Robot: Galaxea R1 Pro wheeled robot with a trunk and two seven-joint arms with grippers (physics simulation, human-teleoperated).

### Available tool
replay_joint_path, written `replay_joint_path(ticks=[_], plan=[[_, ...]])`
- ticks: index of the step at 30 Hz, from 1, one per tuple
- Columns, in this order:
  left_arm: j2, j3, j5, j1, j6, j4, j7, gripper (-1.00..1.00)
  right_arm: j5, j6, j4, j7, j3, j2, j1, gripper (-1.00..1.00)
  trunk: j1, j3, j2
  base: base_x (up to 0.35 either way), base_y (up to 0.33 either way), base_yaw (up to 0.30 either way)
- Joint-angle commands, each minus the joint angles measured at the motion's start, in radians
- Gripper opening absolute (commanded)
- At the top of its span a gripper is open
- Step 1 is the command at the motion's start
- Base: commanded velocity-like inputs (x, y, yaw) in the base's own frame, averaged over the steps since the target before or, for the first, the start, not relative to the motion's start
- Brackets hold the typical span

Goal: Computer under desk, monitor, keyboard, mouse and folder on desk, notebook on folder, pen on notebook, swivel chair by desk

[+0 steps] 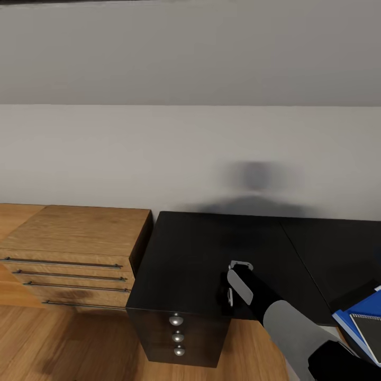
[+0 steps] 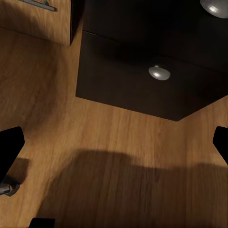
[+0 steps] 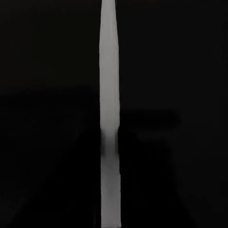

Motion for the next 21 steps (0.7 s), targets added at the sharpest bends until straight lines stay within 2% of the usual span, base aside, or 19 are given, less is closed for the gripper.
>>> replay_joint_path(ticks=[1, 15, 21], plan=[[0.000, -0.003, 0.011, -0.001, -0.002, 0.001, -0.008, 1.00, -0.020, 0.006, 0.022, -0.010, 0.005, -0.001, 0.000, -1.00, 0.000, -0.001, -0.001, 0.000, 0.000, 0.000], [0.000, -0.003, 0.011, -0.001, -0.002, 0.001, -0.008, 1.00, -0.020, 0.006, 0.022, -0.010, 0.005, -0.001, 0.000, -1.00, 0.000, -0.001, -0.001, 0.000, 0.000, 0.000], [0.000, -0.003, 0.011, -0.001, -0.002, 0.001, -0.008, 1.00, -0.020, 0.006, 0.020, -0.010, 0.005, -0.001, 0.000, -1.00, -0.023, 0.018, 0.041, 0.000, 0.000, 0.000]])
